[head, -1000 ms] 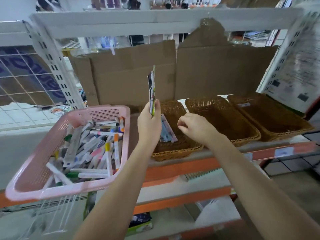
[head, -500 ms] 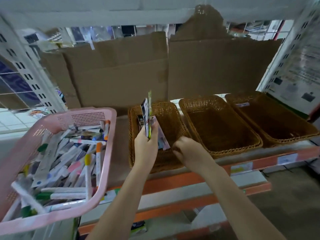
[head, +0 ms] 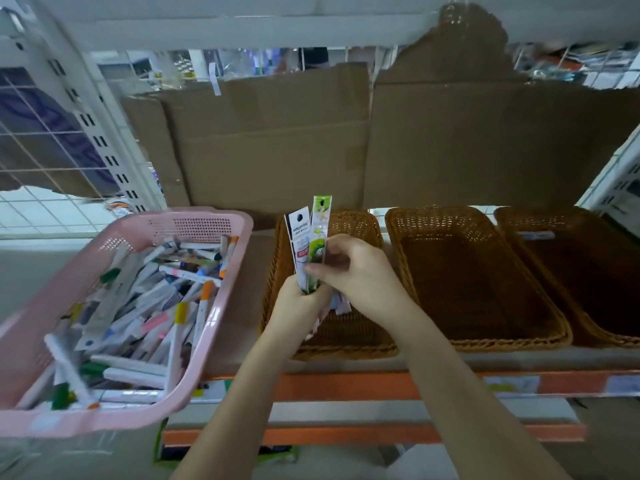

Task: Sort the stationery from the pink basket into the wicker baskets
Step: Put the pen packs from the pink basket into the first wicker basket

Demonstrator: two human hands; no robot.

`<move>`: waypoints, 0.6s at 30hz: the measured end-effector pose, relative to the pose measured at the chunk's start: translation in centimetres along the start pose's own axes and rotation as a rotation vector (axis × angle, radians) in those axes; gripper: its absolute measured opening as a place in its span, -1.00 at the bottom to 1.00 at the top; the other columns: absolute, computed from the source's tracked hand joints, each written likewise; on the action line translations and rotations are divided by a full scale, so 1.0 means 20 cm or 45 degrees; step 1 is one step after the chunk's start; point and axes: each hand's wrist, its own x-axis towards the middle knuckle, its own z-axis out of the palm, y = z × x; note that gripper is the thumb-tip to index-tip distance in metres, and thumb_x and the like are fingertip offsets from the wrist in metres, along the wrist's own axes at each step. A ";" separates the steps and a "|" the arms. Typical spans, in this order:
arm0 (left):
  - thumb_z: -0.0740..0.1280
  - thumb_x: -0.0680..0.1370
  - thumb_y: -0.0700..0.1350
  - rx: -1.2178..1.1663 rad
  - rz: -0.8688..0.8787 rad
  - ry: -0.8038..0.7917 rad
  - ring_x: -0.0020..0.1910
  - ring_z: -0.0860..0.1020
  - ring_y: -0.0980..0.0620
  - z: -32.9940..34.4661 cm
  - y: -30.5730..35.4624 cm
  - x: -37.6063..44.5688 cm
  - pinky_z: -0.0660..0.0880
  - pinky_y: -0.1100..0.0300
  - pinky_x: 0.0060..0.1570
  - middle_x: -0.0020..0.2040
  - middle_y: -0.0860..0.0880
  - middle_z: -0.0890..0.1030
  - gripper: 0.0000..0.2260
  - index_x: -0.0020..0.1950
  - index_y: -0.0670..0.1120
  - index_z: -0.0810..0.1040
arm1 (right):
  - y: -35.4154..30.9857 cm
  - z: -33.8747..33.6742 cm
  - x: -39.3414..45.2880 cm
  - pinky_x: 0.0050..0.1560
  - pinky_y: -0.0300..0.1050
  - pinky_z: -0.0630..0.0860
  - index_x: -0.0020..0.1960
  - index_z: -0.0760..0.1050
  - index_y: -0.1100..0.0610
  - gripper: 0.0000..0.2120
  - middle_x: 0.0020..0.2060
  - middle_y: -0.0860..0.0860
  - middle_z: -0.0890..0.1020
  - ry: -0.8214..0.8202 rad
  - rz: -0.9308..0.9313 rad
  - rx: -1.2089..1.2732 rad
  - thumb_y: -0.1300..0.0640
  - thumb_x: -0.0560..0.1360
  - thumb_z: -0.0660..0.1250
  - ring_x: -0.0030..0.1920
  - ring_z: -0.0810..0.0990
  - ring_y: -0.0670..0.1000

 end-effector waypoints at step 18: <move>0.16 0.61 0.01 -0.090 0.071 0.197 -0.10 0.64 0.16 -0.05 -0.01 0.00 0.55 0.31 -0.17 -0.11 0.06 0.69 -0.77 -0.05 0.09 0.62 | 0.13 -0.10 0.16 -0.12 -0.24 0.59 -0.14 0.61 0.07 -0.83 -0.25 -0.10 0.70 -0.025 0.061 0.584 0.30 0.51 0.33 -0.14 0.67 -0.11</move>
